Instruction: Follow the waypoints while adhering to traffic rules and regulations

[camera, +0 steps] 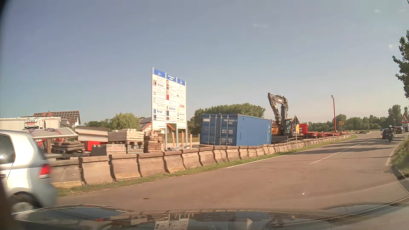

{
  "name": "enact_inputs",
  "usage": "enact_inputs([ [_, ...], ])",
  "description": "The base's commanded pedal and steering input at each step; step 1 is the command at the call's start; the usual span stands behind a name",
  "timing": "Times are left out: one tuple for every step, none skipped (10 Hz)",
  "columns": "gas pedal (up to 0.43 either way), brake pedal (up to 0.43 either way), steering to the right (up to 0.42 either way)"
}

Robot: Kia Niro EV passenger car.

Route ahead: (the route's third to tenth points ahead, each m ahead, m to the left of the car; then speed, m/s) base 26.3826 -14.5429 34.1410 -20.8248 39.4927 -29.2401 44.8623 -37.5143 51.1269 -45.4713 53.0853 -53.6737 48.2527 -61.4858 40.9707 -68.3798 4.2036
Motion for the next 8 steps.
enact_inputs([
  [0.209, 0.0, 0.383],
  [0.197, 0.0, 0.354],
  [0.197, 0.0, 0.333],
  [0.197, 0.0, 0.314],
  [0.197, 0.0, 0.293],
  [0.197, 0.0, 0.277],
  [0.189, 0.0, 0.263],
  [0.177, 0.0, 0.259],
])
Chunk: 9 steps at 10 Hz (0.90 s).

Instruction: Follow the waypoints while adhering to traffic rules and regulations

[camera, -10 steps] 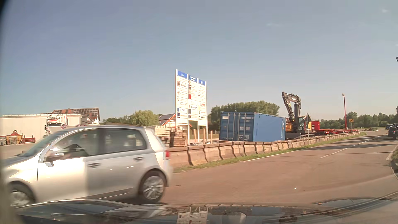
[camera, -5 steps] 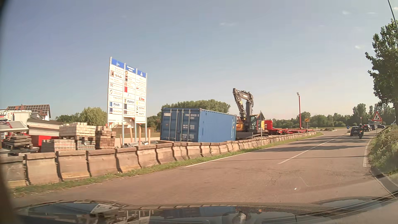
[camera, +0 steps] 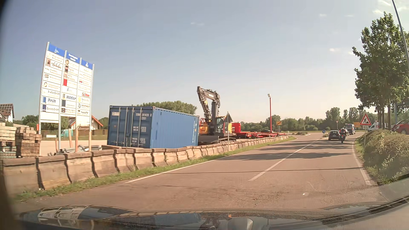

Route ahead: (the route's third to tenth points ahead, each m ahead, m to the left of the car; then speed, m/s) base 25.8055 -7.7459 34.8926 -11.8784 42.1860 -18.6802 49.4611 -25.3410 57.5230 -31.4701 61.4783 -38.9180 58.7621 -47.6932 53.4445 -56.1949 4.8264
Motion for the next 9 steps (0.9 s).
enact_inputs([
  [0.177, 0.0, 0.259],
  [0.177, 0.0, 0.259],
  [0.177, 0.0, 0.259],
  [0.177, 0.0, 0.259],
  [0.177, 0.0, 0.258],
  [0.177, 0.0, 0.254],
  [0.177, 0.0, 0.243],
  [0.177, 0.0, 0.224],
  [0.177, 0.0, 0.194],
])
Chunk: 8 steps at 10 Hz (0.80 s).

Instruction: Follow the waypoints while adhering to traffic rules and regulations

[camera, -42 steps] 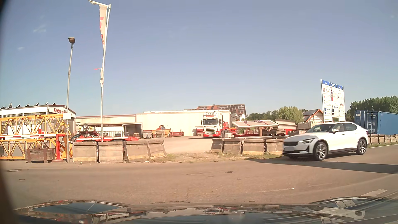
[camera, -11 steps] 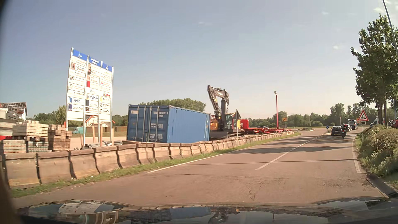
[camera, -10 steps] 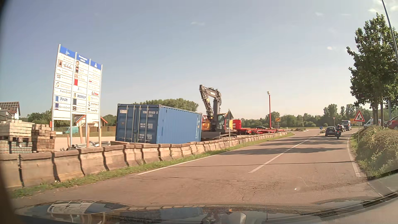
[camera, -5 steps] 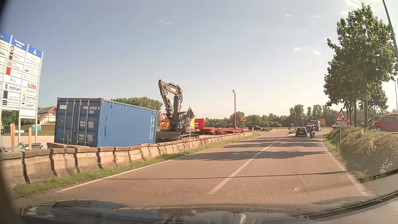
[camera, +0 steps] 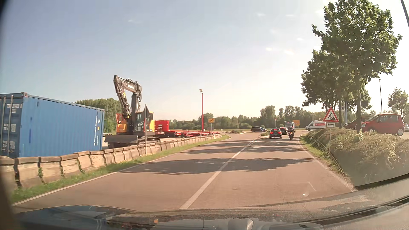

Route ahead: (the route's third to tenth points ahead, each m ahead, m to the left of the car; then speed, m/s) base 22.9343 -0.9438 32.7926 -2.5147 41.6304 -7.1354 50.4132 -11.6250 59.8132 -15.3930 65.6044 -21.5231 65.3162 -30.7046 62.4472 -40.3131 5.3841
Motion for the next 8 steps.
enact_inputs([
  [0.169, 0.0, 0.176],
  [0.169, 0.0, 0.167],
  [0.157, 0.0, 0.159],
  [0.118, 0.0, 0.146],
  [0.118, 0.0, 0.133],
  [0.118, 0.0, 0.115],
  [0.118, 0.0, 0.091],
  [0.118, 0.0, 0.077],
])
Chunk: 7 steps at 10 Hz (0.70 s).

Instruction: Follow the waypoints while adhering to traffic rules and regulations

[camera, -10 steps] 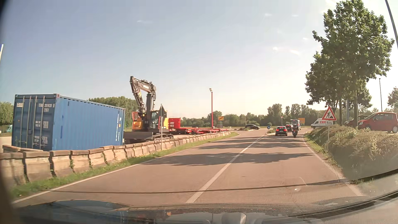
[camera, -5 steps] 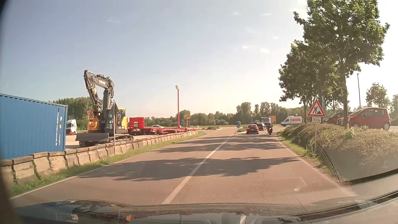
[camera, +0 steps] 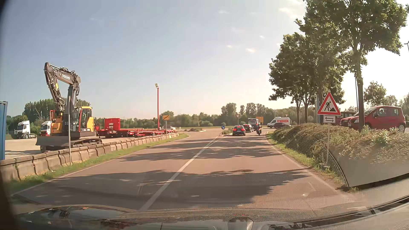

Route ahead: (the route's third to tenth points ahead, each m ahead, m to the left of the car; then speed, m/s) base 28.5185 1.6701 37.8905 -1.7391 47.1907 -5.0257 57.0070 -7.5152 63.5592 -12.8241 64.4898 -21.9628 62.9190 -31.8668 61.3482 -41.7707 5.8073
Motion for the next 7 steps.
enact_inputs([
  [0.13, 0.0, 0.075],
  [0.13, 0.0, 0.075],
  [0.118, 0.0, 0.07],
  [0.118, 0.0, 0.053],
  [0.118, 0.0, 0.042],
  [0.118, 0.0, 0.038],
  [0.118, 0.0, 0.038],
])
